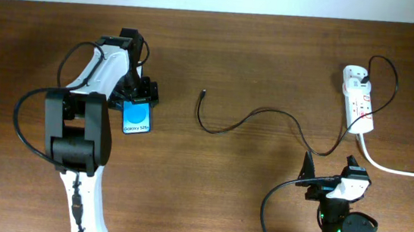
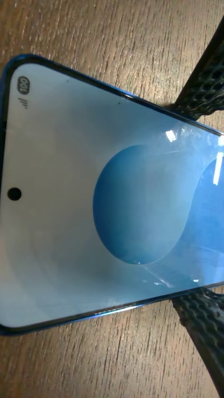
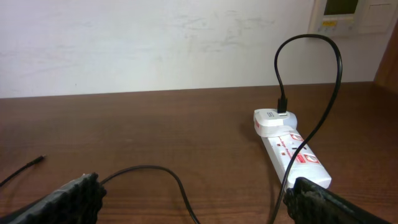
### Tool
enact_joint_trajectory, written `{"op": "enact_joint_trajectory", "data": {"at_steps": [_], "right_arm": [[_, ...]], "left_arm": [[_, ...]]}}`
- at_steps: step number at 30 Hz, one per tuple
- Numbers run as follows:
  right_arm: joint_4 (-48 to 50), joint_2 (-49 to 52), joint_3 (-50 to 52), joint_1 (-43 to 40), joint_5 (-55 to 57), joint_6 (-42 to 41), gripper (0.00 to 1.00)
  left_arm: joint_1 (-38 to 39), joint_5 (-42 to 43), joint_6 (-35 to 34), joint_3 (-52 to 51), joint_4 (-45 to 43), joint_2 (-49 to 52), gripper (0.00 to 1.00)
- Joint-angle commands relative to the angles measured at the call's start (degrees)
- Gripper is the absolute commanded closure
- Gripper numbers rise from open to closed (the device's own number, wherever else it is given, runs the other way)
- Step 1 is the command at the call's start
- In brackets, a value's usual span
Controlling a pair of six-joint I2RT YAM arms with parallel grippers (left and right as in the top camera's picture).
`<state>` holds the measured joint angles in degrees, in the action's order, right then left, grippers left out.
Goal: Plug charger to phone and switch on socket
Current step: 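Move the left gripper over the blue phone and grasp its top edge, then lift the phone with the left gripper and tilt it upright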
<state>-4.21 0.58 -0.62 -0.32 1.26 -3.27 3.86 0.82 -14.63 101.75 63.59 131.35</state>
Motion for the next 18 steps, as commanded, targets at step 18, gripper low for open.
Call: {"op": "enact_joint_trajectory", "data": {"at_steps": [18], "right_arm": [[-0.3, -0.4, 0.3, 0.3, 0.1, -0.6, 0.01]], "left_arm": [[-0.2, 0.4, 3.8, 2.1, -1.8, 2.8, 0.3]]}}
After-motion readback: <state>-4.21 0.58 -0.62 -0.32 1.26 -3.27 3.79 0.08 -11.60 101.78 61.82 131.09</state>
